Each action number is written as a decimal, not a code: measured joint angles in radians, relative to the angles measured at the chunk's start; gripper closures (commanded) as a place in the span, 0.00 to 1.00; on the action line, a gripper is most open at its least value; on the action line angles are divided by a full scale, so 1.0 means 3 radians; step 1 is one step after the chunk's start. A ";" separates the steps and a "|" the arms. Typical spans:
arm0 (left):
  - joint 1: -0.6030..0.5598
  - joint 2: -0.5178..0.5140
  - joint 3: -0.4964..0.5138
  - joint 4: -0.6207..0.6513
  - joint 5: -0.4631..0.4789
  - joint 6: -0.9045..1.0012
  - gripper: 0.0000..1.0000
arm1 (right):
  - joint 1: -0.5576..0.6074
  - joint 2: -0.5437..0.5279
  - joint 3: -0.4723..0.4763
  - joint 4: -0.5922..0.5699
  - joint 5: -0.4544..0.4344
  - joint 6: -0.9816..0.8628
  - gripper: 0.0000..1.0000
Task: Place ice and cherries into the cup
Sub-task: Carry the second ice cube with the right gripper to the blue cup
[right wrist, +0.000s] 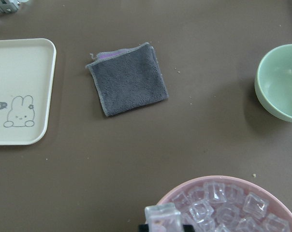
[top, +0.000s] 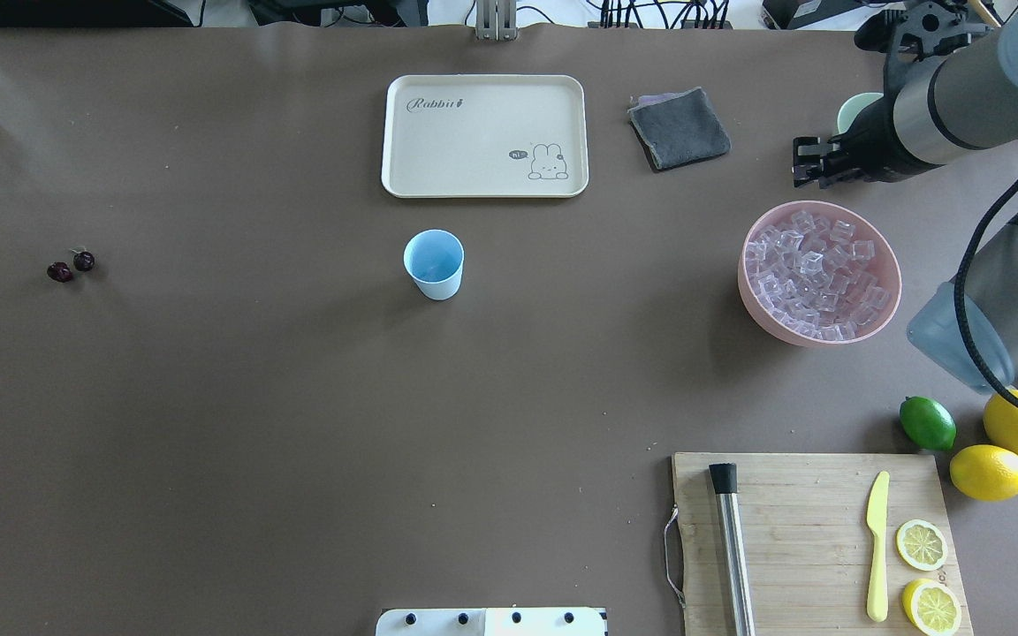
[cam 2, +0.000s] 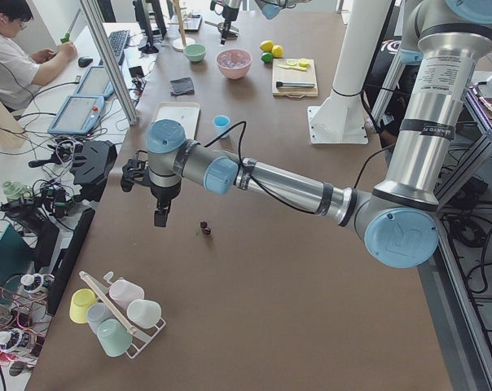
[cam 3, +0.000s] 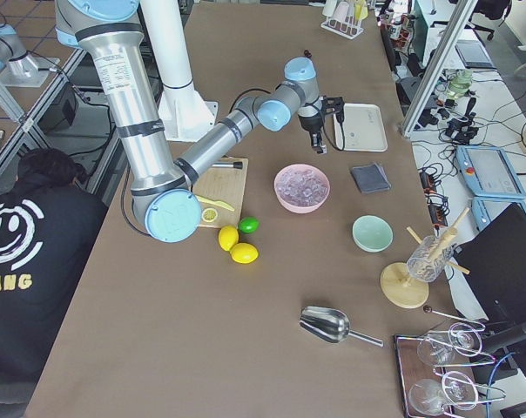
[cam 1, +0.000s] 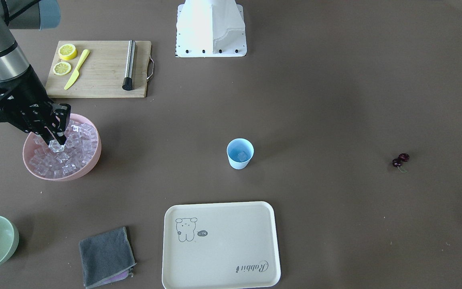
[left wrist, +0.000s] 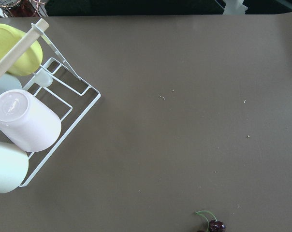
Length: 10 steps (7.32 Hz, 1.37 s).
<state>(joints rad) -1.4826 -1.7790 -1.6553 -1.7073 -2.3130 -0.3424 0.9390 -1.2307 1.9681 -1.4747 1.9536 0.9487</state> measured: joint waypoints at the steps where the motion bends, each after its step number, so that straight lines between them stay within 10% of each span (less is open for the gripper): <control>1: 0.0001 0.0008 -0.0024 0.0000 -0.0001 -0.0002 0.02 | -0.0059 0.0202 -0.0059 -0.0013 -0.0009 0.0033 1.00; 10: 0.0045 0.0000 -0.0136 -0.0003 -0.0001 -0.0041 0.02 | -0.1100 0.1405 -0.1250 0.0843 -0.0879 0.0633 1.00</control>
<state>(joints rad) -1.4690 -1.7790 -1.6961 -1.7083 -2.3133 -0.3547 0.6089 -0.8091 1.5932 -1.2219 1.6900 1.1387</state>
